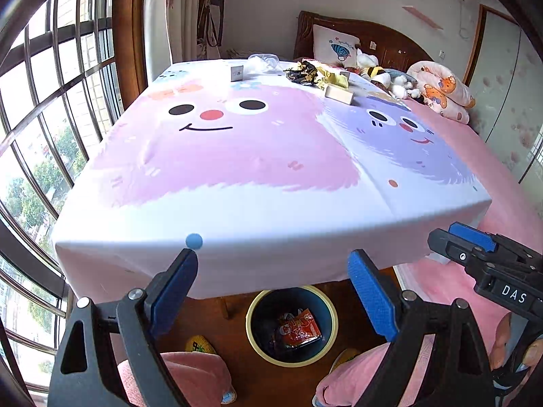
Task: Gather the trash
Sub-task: 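Raise both tools back over the table toward the white box and wrappers, then grasp the white lubricant box with the left gripper while the right gripper grasps the black-gold wrappers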
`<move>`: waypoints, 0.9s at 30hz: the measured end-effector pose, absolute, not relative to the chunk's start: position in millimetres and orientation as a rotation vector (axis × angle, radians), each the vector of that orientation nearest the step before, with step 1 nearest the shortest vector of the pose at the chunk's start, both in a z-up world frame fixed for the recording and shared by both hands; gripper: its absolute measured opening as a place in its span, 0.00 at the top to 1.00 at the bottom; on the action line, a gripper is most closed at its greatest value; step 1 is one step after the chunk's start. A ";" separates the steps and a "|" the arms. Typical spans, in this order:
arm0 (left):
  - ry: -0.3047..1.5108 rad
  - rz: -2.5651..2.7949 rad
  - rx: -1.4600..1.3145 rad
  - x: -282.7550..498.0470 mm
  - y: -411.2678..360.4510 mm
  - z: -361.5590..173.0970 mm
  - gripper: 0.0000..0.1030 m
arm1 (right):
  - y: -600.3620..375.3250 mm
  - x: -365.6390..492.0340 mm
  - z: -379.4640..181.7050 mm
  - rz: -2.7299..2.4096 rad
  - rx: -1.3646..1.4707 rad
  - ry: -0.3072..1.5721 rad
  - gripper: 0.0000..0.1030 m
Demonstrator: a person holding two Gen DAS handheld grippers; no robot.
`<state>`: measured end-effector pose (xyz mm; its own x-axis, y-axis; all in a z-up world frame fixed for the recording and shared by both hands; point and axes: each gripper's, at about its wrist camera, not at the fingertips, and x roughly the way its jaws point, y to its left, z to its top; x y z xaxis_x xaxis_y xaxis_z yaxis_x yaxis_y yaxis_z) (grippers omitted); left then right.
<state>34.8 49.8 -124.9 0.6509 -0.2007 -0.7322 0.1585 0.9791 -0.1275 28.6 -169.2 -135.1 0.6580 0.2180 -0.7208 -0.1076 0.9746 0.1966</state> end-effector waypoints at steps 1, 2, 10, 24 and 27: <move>0.831 -0.201 -0.048 43.5 53.5 -115.9 0.13 | -168.1 36.7 -122.1 0.186 0.133 0.820 0.44; 0.831 -0.193 -0.040 53.6 56.7 -107.3 0.13 | -166.3 43.6 -109.6 0.187 0.126 0.806 0.44; 0.770 -0.137 0.030 140.9 74.5 -35.6 0.13 | -175.0 128.0 -41.8 0.162 0.043 0.741 0.44; 0.940 -0.070 0.035 351.7 91.7 -27.6 0.13 | -175.8 343.0 -28.0 0.167 0.195 0.848 0.37; 0.964 -0.069 -0.002 390.1 93.0 -31.5 0.13 | -166.4 385.3 -38.6 0.177 0.216 0.897 0.37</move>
<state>390.1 93.0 -31.5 0.5678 -0.0598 -0.8210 0.0580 0.9978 -0.0325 385.3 -166.4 -38.6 0.6121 0.2422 -0.7528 -0.0621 0.9637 0.2595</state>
